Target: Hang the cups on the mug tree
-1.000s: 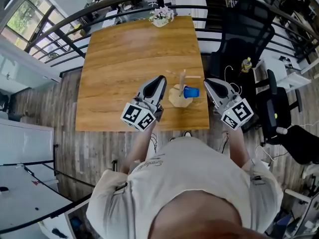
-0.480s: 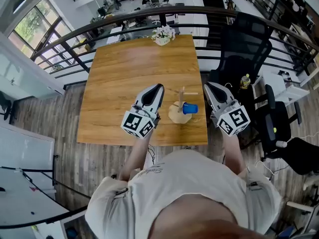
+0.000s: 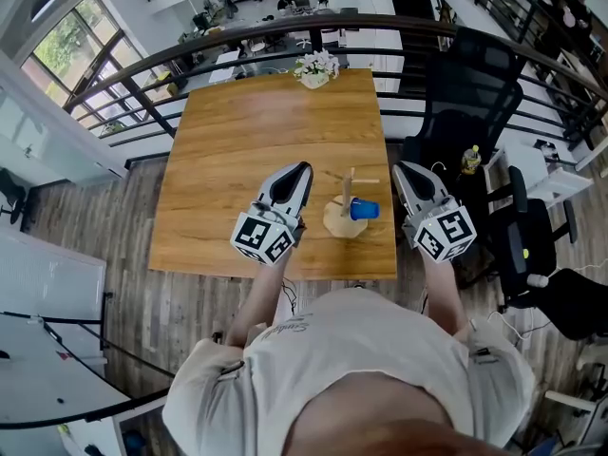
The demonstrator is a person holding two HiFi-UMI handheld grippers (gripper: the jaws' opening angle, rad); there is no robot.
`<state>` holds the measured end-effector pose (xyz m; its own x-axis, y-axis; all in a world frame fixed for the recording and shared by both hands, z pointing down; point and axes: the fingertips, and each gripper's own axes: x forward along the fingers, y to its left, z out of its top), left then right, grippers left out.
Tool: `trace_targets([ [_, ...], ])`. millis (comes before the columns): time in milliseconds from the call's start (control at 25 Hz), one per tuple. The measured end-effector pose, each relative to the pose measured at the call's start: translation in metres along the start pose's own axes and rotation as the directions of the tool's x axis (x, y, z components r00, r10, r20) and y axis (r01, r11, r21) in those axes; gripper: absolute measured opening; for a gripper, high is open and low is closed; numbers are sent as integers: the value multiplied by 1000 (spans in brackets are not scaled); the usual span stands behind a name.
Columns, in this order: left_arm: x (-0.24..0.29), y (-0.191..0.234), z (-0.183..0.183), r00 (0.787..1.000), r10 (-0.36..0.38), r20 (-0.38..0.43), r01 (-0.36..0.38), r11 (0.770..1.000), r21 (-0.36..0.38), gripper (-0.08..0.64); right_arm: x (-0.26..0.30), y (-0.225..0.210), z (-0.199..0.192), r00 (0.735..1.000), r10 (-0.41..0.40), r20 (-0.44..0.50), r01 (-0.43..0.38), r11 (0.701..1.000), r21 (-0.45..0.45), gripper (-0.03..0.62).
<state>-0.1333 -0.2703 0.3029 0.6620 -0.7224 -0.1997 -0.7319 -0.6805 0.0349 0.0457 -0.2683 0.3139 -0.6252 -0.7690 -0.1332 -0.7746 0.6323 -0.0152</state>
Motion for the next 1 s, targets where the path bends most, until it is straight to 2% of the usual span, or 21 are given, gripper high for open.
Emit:
trace_targets([
  [680, -17, 8, -9, 1000, 23, -21, -23, 1000, -10, 29, 8, 11, -17, 999, 21, -44, -20, 1000, 12, -8],
  [1000, -32, 16, -16, 999, 49, -22, -49, 998, -36, 29, 11, 27, -24, 997, 36, -65, -37, 999, -21, -8],
])
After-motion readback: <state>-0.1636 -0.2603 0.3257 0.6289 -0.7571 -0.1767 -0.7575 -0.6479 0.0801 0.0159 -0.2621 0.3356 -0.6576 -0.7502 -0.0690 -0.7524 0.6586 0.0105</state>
